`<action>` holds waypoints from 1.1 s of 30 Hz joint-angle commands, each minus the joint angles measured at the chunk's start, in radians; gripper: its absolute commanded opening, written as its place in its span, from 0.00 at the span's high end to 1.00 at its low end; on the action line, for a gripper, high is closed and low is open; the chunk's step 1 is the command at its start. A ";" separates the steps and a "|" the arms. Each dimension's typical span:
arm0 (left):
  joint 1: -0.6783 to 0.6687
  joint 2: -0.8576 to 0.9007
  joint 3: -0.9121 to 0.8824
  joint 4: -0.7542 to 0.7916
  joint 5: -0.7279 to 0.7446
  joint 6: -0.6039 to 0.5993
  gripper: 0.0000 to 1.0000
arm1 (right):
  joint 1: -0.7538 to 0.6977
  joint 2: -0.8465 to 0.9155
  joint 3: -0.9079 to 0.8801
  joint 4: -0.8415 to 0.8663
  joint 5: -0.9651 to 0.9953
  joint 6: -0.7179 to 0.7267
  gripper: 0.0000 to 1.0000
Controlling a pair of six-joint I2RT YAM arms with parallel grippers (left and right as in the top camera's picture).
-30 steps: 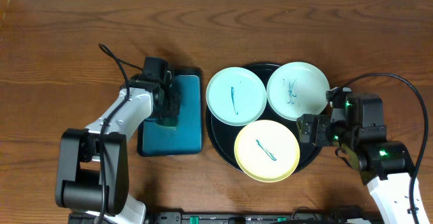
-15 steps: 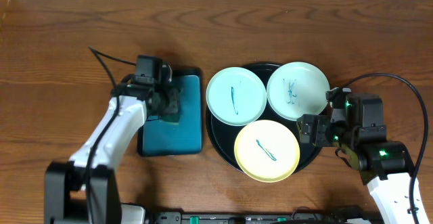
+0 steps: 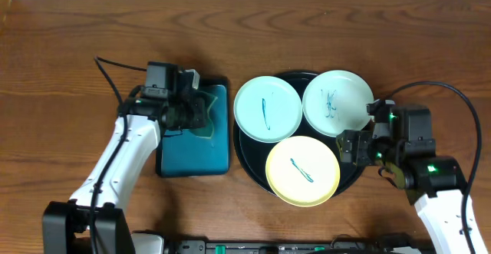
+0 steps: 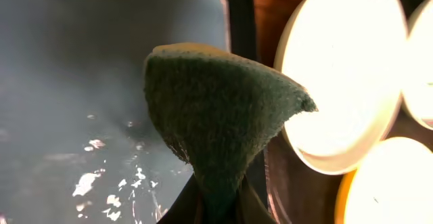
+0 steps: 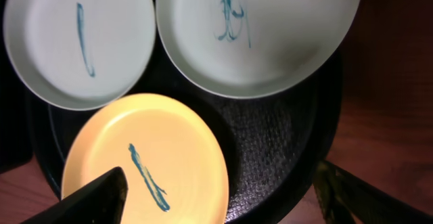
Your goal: Clean dirty plates on tray and stack at the side
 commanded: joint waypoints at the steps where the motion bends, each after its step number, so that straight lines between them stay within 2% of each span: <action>1: 0.055 -0.013 -0.005 0.002 0.174 0.051 0.92 | 0.008 0.046 -0.020 0.000 -0.007 -0.007 0.17; 6: 0.119 -0.013 -0.005 0.000 0.297 0.074 0.92 | 0.008 0.118 -0.031 0.007 -0.013 -0.007 0.28; 9: 0.145 -0.013 -0.005 -0.004 0.330 0.076 0.93 | 0.008 0.162 -0.031 0.014 -0.030 -0.007 0.29; 19: 0.148 -0.013 -0.005 -0.026 0.332 0.095 0.93 | 0.009 0.305 -0.032 0.037 -0.082 -0.024 0.43; 25: 0.148 -0.013 -0.005 -0.026 0.332 0.095 0.92 | 0.009 0.378 -0.032 0.047 -0.090 -0.027 0.48; 30: 0.148 -0.013 -0.005 -0.026 0.332 0.095 0.93 | 0.009 0.423 -0.032 0.067 -0.174 -0.064 0.52; 33: 0.148 -0.013 -0.005 -0.026 0.332 0.095 0.93 | 0.010 0.443 -0.032 0.071 -0.174 -0.064 0.58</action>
